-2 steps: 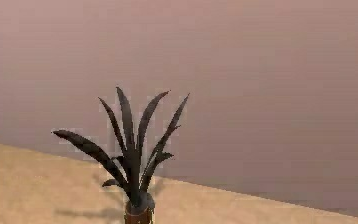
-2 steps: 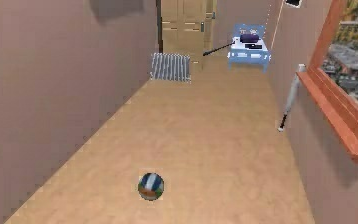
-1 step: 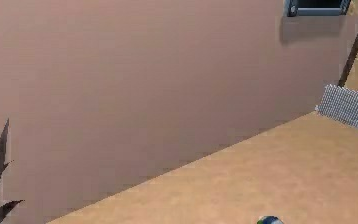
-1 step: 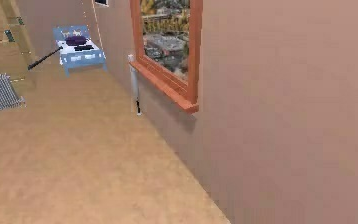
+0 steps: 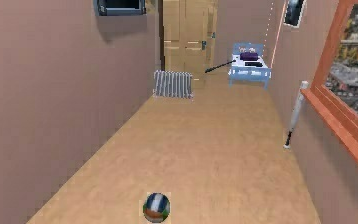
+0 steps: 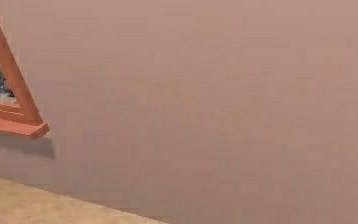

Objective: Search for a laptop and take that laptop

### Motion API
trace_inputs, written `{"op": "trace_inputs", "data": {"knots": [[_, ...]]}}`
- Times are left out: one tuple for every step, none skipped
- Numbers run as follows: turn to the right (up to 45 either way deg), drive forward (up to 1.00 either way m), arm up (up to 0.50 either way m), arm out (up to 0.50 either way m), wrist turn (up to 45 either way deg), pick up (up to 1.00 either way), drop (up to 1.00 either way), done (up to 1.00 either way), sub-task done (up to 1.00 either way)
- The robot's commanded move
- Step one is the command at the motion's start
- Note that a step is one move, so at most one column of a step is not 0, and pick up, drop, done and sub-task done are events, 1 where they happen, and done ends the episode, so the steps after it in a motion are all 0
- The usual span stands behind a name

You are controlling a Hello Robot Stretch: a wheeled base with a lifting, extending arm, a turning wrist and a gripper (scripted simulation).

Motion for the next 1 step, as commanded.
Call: {"op": "trace_inputs", "data": {"knots": [[27.0,0.00,0.00,0.00,0.0,0.00,0.00,0.00,0.00]]}}
